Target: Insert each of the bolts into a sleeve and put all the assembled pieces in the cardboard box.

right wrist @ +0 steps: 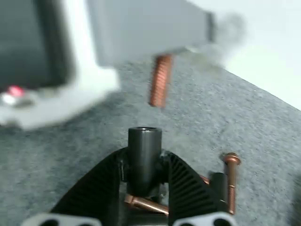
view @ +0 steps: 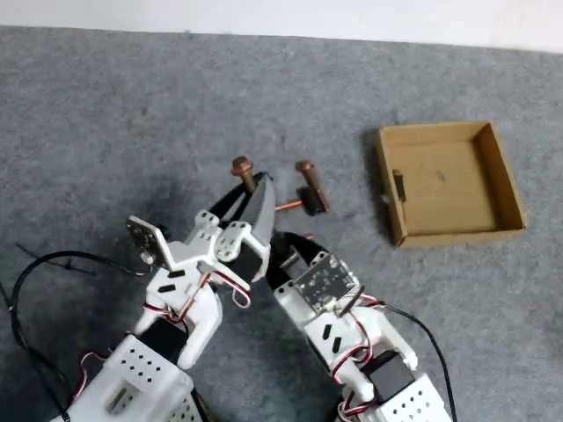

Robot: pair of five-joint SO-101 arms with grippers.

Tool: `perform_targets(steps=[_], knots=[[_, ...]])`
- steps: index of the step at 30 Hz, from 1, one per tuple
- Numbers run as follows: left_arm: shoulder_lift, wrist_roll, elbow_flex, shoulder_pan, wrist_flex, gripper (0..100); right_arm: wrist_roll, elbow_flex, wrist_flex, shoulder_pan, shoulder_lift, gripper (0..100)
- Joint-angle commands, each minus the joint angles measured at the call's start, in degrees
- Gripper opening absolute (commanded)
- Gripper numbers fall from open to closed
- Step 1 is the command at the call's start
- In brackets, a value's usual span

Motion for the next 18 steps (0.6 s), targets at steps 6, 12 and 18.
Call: perform_targets(steps=[6, 12, 18], knots=[[-2.0, 0.4, -1.9, -2.0, -0.2, 0, 0.4, 5.9, -4.7, -1.0, -1.1, 0.5], [-1.9, 0.6, -1.8, -2.2, 0.0, 0, 0.4, 6.2, -8.1, -1.0, -1.1, 0.5], [-2.2, 0.6, -1.7, -2.2, 0.1, 0, 0.4, 6.2, -8.3, -1.0, -1.1, 0.5]])
